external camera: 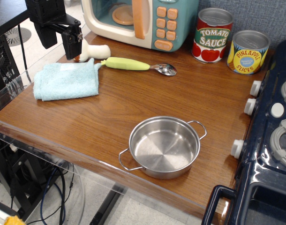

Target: Place the mushroom in the pot

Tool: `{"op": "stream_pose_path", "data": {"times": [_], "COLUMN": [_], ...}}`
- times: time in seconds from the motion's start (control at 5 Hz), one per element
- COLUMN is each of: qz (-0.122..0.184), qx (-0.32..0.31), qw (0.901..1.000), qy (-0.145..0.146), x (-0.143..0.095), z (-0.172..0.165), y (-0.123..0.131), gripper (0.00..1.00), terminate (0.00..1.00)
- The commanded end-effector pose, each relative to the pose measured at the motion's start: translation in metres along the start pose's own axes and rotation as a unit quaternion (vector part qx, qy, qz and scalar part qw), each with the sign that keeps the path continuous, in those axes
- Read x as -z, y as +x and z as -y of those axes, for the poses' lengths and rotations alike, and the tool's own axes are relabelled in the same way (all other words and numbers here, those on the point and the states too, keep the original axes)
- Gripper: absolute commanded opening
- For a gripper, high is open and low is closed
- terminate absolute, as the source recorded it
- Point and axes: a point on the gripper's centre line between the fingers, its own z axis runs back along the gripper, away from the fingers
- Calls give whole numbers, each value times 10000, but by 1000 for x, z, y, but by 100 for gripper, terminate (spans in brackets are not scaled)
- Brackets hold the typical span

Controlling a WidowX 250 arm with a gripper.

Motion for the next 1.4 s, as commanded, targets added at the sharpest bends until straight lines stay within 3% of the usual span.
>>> {"op": "stream_pose_path", "data": {"times": [0.0,0.6,1.2], "qz": [0,-475,-418], "qx": [0,-441,-905], "qw": [10000,9978,9949], "qy": [0,-105,-171], "x": [0,10,30], "z": [0,24,54], "y": [0,-56,-86], "gripper": [100,100,100], "terminate": [0,0,0]}}
